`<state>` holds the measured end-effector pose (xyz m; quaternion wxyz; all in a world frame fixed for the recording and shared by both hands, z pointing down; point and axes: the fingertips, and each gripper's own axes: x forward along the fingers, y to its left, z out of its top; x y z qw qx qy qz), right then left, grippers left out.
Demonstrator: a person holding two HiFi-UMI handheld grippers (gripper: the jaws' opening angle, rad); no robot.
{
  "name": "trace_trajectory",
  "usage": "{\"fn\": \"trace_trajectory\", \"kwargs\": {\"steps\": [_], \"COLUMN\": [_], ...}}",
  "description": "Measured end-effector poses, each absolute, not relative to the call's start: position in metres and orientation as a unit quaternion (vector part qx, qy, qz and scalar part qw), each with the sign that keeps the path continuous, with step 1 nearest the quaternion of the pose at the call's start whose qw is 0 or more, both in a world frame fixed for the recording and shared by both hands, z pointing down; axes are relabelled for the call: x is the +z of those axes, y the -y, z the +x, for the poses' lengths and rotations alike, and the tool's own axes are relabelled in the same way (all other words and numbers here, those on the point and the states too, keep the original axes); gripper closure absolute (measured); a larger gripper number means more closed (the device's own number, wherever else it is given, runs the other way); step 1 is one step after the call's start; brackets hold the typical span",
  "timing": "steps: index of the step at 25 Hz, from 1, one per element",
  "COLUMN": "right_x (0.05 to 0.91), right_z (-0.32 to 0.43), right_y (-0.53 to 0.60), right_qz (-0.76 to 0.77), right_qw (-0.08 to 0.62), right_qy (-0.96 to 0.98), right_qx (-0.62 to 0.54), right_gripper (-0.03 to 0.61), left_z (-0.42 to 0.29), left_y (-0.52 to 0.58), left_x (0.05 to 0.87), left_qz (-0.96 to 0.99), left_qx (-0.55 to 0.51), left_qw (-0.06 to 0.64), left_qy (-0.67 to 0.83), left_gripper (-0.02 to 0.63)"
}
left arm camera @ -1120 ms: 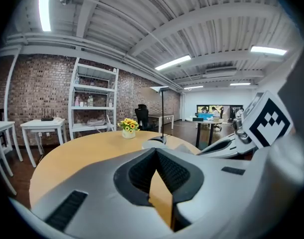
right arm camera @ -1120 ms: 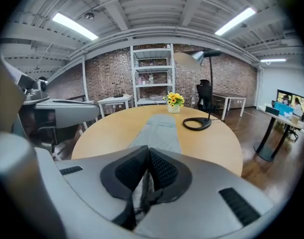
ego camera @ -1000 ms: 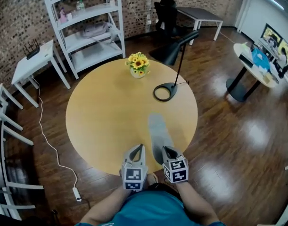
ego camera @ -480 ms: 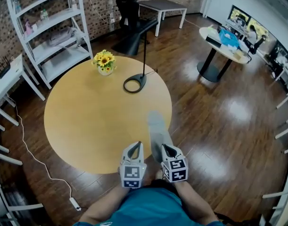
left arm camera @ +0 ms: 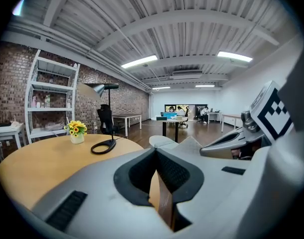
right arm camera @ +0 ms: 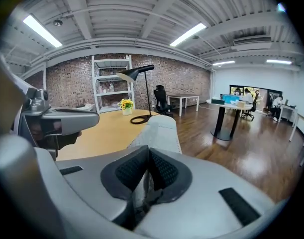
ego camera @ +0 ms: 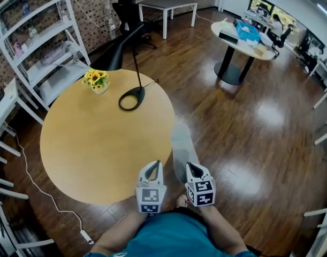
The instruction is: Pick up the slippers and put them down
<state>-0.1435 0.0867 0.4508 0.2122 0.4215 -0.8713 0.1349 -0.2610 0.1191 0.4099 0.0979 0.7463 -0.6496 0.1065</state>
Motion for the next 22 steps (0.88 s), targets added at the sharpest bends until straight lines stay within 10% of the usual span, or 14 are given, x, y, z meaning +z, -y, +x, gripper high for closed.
{"fn": "trace_trajectory", "kwargs": {"steps": [22], "right_x": [0.51], "right_z": [0.092], "right_y": [0.018], "right_qz": [0.535], "right_qw": [0.211], "right_qy": [0.795], "right_qx": [0.192], "right_gripper": [0.552], "left_z": [-0.068], "left_y": [0.009], "left_x": [0.452], "left_qz": [0.8], "left_qx": [0.156], "left_qw": [0.097], "left_qy": [0.571], "left_gripper": [0.609]}}
